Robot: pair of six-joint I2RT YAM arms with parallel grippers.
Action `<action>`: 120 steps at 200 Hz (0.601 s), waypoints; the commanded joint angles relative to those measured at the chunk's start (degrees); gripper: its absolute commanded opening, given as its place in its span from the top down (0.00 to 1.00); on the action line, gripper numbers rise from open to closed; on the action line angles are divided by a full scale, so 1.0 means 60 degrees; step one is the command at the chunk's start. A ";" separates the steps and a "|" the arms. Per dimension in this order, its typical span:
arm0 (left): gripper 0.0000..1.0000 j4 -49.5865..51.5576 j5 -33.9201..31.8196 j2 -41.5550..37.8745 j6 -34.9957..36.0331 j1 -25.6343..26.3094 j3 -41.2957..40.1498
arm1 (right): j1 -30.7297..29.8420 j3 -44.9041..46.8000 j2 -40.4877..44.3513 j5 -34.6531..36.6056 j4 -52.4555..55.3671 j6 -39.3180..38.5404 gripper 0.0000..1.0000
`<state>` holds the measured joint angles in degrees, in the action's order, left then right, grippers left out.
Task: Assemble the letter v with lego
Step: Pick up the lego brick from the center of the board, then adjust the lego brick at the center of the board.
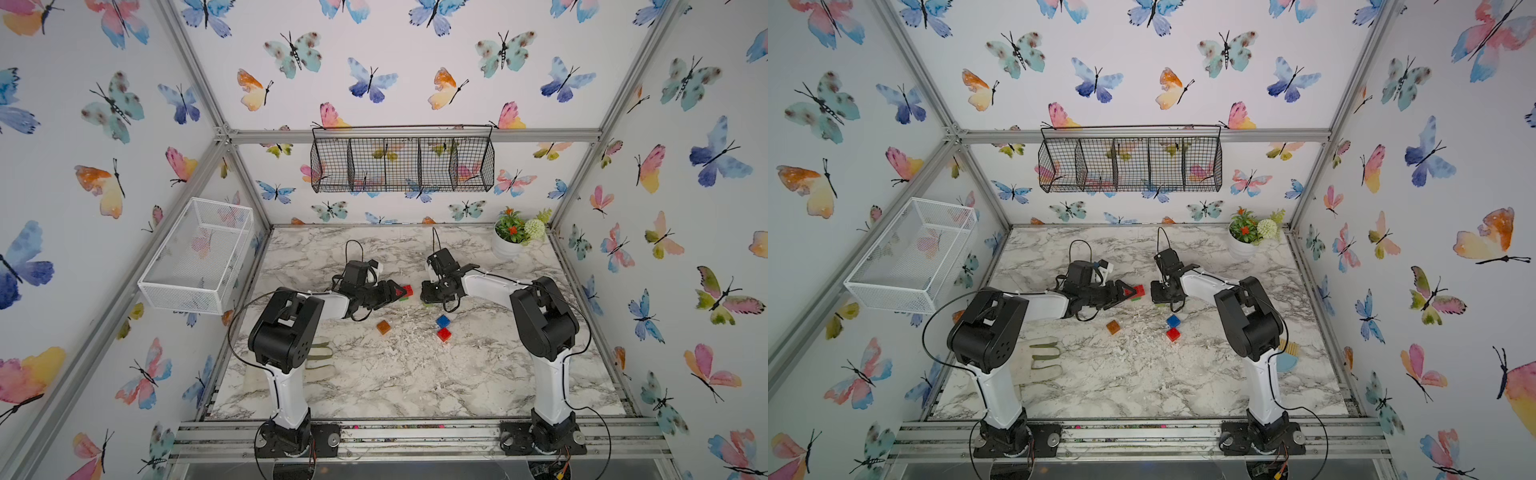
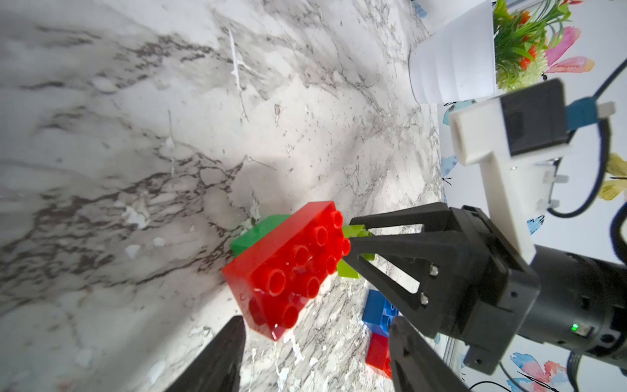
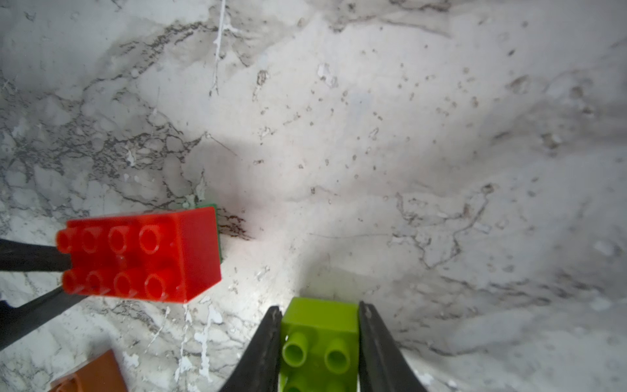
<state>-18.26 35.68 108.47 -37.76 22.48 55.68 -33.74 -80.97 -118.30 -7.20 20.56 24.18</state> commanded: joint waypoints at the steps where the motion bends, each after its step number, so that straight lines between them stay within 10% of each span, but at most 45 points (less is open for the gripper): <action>1: 0.32 0.0759 -0.0375 -0.0348 0.0573 -0.0055 0.0312 | -0.0002 -0.0341 -0.0069 -0.0078 0.0096 0.0123 0.84; 120: 0.39 0.0803 -0.0525 0.0652 0.0609 -0.0128 0.0959 | -0.0017 -0.1960 -0.0228 -0.0159 0.0610 -0.0198 0.88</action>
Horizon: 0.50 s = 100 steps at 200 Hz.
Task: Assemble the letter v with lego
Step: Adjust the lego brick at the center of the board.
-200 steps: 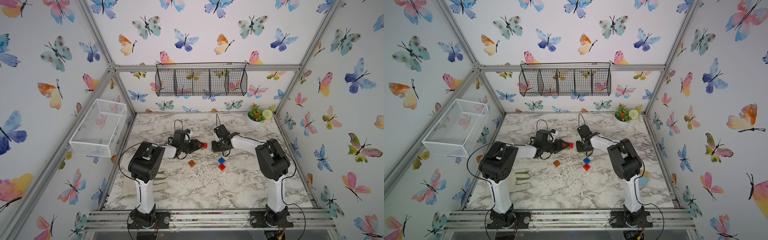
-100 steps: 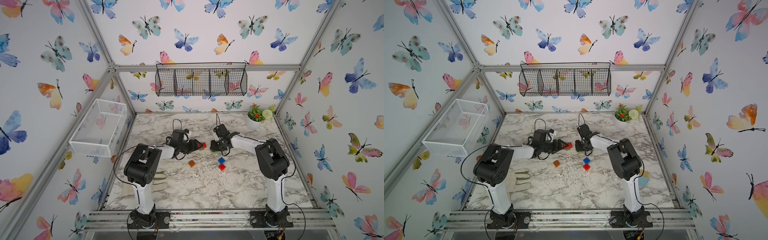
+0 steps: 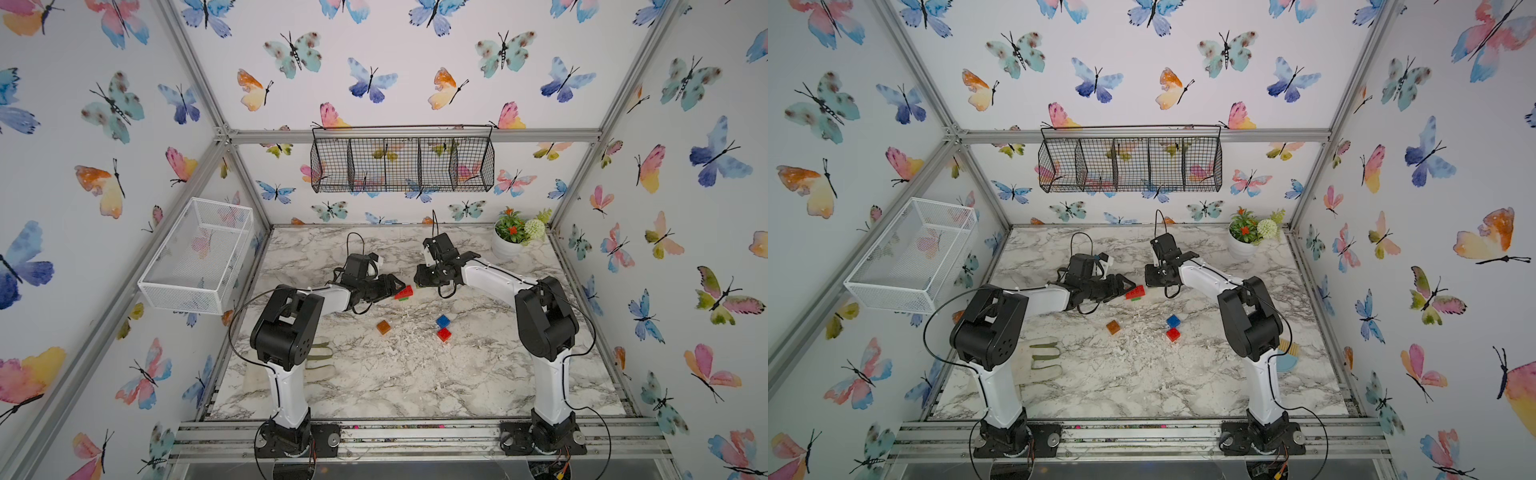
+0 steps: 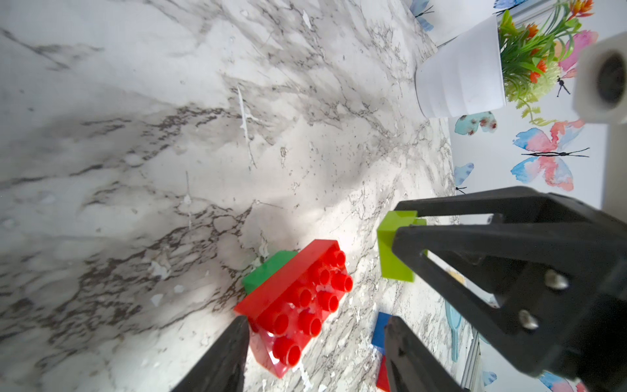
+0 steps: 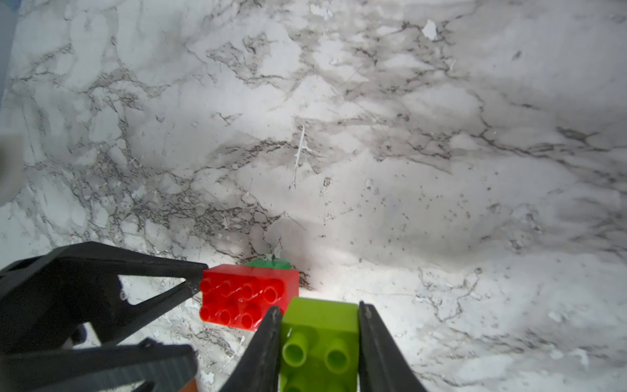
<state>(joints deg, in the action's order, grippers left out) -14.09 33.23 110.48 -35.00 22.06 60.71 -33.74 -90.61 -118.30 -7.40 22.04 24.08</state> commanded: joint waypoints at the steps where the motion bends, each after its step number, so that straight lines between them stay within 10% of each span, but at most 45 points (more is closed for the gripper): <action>1: 0.40 0.0099 -0.0118 0.0327 0.0150 -0.0059 0.0121 | -0.0017 -0.0361 -0.0231 -0.0135 0.0366 -0.0177 0.88; 100: 0.47 0.0004 -0.0142 0.0583 0.0078 -0.0074 0.0055 | -0.0332 -0.1232 -0.0955 -0.0123 0.1013 -0.0369 0.88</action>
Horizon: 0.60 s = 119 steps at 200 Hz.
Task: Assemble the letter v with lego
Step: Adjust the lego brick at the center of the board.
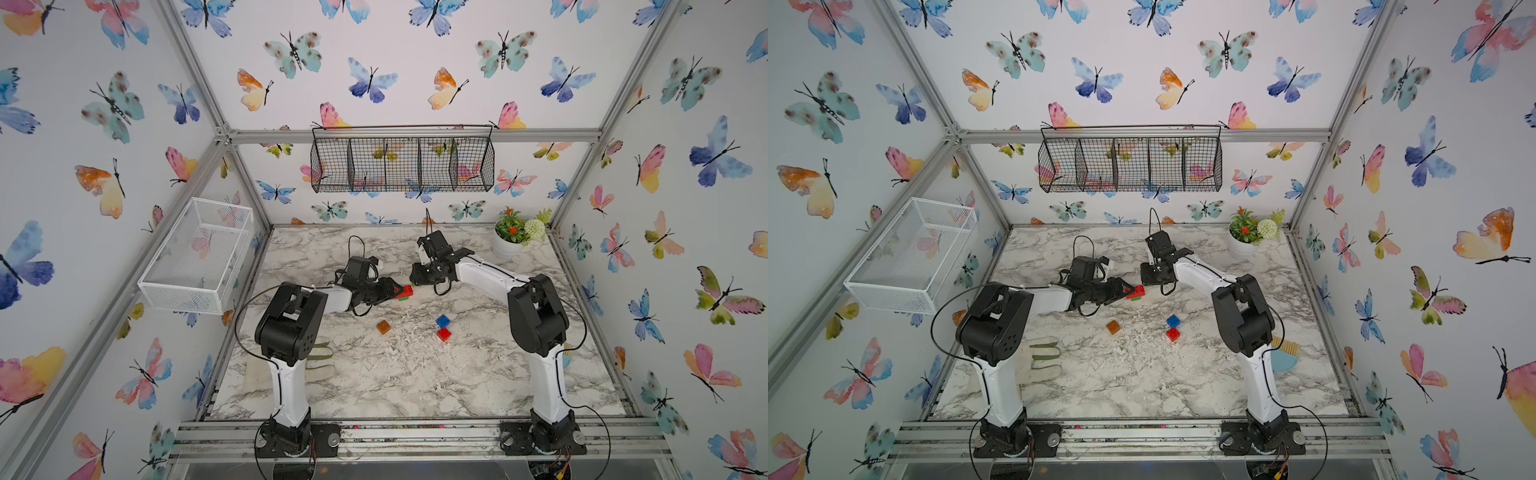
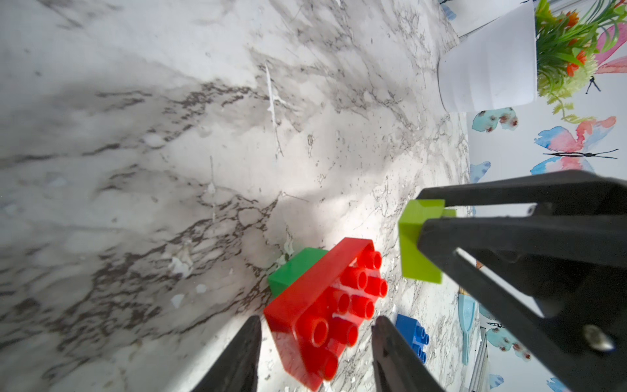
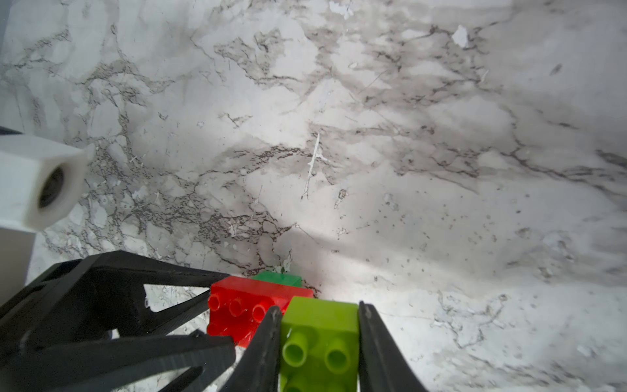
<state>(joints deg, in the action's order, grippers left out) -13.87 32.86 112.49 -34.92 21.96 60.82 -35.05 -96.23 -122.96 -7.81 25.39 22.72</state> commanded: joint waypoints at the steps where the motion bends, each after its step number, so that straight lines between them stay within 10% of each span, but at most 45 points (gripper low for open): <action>1: 0.47 -0.0032 -0.0076 0.0257 0.0063 -0.0056 0.0041 | -0.0117 -0.0295 -0.0178 -0.0050 0.0449 -0.0148 0.88; 119: 0.51 -0.0149 -0.0174 -0.0111 -0.0199 -0.0056 -0.0393 | -0.0237 -0.0491 0.0047 0.0253 0.0750 0.0107 0.90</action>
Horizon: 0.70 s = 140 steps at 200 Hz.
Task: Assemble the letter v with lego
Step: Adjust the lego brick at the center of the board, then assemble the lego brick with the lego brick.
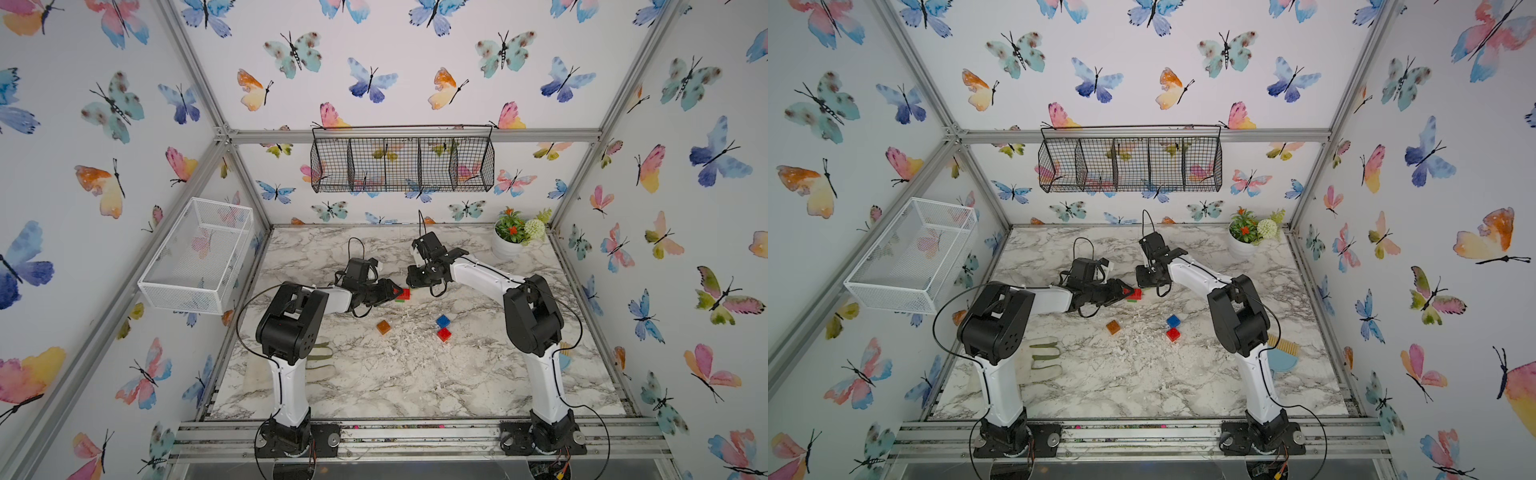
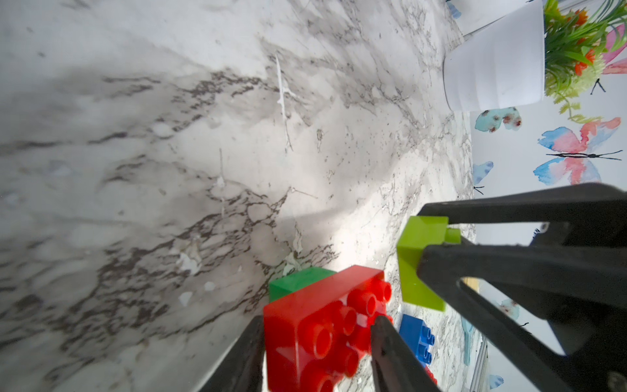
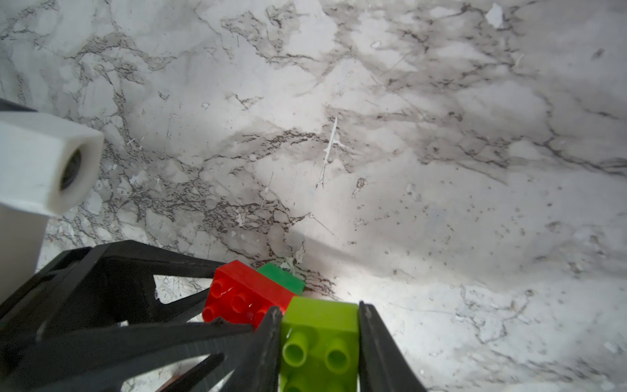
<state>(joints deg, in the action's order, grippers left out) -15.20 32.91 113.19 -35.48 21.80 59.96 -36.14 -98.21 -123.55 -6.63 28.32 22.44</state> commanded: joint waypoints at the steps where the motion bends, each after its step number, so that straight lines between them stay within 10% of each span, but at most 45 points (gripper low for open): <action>1: 0.51 0.0065 -0.0182 -0.0229 -0.0113 -0.0030 -0.0259 | -0.0059 -0.0134 0.0154 0.0041 0.0250 0.0193 0.91; 140: 0.55 -0.0059 -0.0755 -0.0772 -0.0768 0.0247 -0.1047 | -0.0114 0.0808 0.1029 -0.0211 -0.0208 0.1325 0.92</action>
<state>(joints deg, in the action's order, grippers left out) -17.76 31.38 110.21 -39.09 22.33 55.20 -36.38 -94.30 -119.96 -7.77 27.40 29.56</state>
